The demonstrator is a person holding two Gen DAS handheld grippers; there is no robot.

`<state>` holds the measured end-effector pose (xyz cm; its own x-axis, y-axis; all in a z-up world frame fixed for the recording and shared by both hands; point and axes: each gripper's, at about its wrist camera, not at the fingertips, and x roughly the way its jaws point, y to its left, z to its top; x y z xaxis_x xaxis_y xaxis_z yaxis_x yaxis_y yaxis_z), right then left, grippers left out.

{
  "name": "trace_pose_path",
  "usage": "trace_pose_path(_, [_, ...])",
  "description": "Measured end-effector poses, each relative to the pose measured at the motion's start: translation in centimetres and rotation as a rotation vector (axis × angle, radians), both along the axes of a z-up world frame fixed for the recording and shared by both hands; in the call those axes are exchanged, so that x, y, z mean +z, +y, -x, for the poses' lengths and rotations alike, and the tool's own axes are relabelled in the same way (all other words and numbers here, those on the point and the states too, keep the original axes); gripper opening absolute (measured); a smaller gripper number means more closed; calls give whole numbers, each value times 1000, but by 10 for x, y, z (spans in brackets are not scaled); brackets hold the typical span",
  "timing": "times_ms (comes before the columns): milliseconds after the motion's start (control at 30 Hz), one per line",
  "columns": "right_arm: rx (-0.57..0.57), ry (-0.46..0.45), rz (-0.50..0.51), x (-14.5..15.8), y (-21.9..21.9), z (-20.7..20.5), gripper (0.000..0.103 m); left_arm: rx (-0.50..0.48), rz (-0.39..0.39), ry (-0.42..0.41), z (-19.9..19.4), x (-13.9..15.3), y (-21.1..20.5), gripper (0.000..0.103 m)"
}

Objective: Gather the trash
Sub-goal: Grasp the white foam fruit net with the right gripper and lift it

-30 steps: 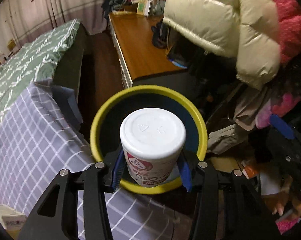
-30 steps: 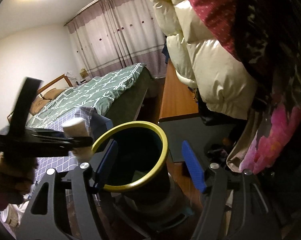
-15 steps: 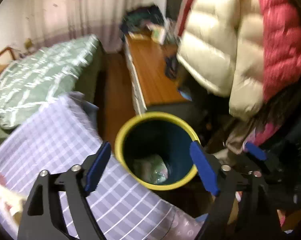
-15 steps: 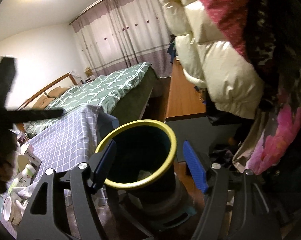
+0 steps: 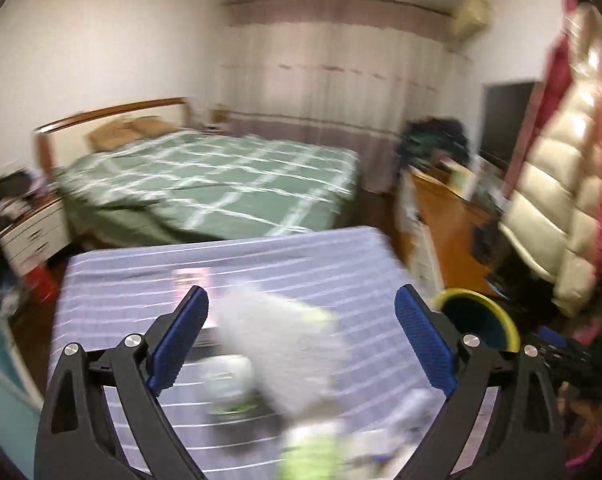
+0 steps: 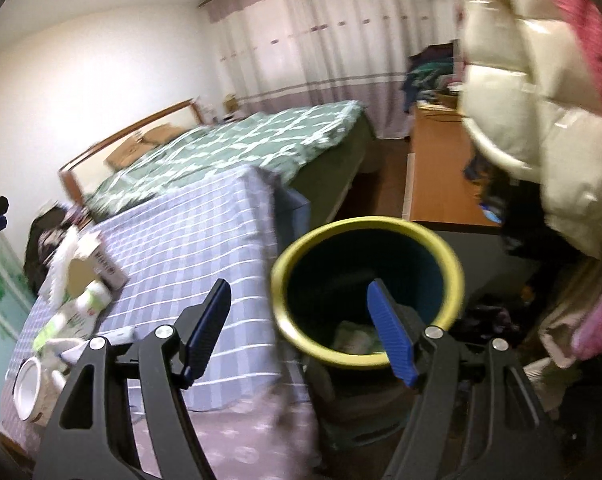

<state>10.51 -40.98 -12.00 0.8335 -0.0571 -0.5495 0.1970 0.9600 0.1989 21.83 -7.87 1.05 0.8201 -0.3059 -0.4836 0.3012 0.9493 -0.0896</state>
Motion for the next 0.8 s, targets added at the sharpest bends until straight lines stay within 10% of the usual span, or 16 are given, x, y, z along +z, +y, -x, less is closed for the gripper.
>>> trace_pose_path(333, [312, 33, 22, 12, 113, -59, 67, 354, 24, -51, -26, -70, 140, 94])
trace_pose_path(800, [555, 42, 67, 30, 220, -134, 67, 412, 46, -30, -26, -96, 169, 97])
